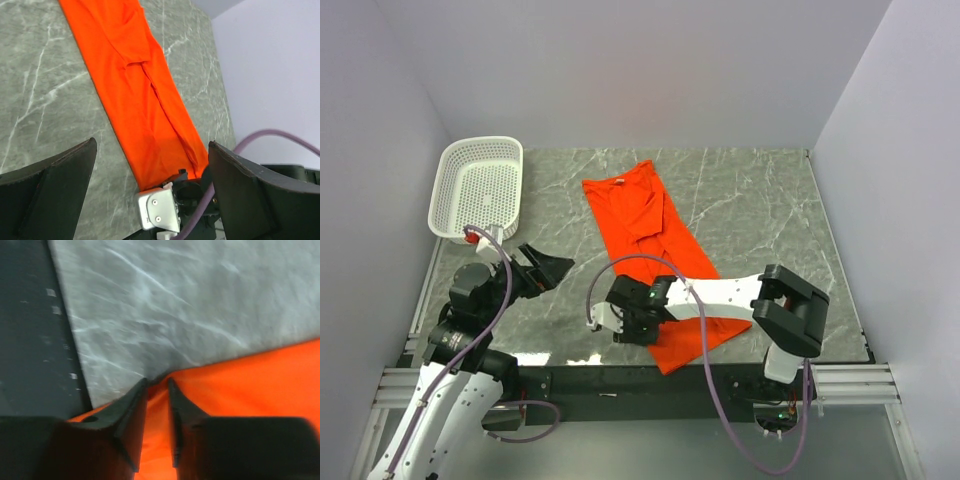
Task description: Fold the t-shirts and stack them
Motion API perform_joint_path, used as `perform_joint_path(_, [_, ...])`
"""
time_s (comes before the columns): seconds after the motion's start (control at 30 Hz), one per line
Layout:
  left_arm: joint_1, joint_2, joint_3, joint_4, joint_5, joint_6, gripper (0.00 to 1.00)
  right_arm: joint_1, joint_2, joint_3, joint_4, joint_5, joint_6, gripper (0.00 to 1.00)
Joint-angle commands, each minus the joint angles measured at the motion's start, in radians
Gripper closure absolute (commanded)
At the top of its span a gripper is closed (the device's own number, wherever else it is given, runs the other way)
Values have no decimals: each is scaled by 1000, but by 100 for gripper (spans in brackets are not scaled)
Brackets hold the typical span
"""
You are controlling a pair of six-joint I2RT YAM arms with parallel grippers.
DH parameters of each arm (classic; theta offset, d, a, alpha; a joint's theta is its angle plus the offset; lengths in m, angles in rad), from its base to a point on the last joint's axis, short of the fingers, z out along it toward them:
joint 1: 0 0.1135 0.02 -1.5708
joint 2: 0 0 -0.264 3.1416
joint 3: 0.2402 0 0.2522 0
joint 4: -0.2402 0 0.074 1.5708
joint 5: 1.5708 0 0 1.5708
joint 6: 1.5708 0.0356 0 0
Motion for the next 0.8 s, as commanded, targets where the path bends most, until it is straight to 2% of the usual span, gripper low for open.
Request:
perform_joint_path(0.0, [4,12,62,40,66,69,1,3,-2,62,-100,-120,-42,58])
perform_joint_path(0.07, [4,18,68,51,118,101,1,-21,-59,52,-142,-111,-106,47])
perform_joint_path(0.1, [4,24,67,56,145,112,2,-87,-133,43,-167,-138,-144,37])
perform_joint_path(0.17, [4,28,47,120,204,134,3,-176,-223,8,-235,-226,-260,30])
perform_joint_path(0.2, [2,25,32,160,287,131,3,-280,-316,-9,-250,-234,-293,26])
perform_joint_path(0.27, [-1,28,-13,232,352,102,2,-383,-418,-58,-279,-232,-383,23])
perform_joint_path(0.3, [-7,46,-19,276,387,99,3,-435,-523,-77,-281,-231,-407,18])
perform_joint_path(0.33, [-37,64,-16,278,390,105,3,-539,-577,-94,-279,-232,-431,16])
perform_joint_path(0.4, [-109,144,2,258,360,147,4,-638,-744,-160,-212,-235,-468,9])
perform_joint_path(0.43, [-227,176,17,257,285,161,5,-751,-799,-189,-175,-252,-479,6])
perform_joint_path(0.47, [-298,252,28,257,243,190,7,-808,-856,-254,-107,-288,-538,3])
perform_joint_path(0.5, [-374,296,41,260,190,207,7,-871,-925,-279,-97,-388,-589,0])
perform_joint_path(0.53, [-554,343,76,258,71,229,8,-916,-926,-289,-121,-440,-643,0])
perform_joint_path(0.6, [-756,507,128,234,-94,337,8,-1040,-871,-298,-234,-590,-793,0])
perform_joint_path(0.63, [-933,565,174,217,-219,385,9,-1083,-846,-296,-286,-630,-860,1])
perform_joint_path(0.67, [-1006,672,192,209,-276,470,9,-1162,-819,-281,-405,-661,-1013,3])
perform_joint_path(0.7, [-1110,725,208,208,-320,500,9,-1219,-762,-270,-466,-693,-1089,4])
perform_joint_path(0.73, [-1143,770,228,209,-361,523,8,-1264,-728,-258,-527,-727,-1166,5])
perform_joint_path(0.77, [-1167,846,232,242,-390,569,10,-1316,-694,-234,-657,-729,-1332,7])
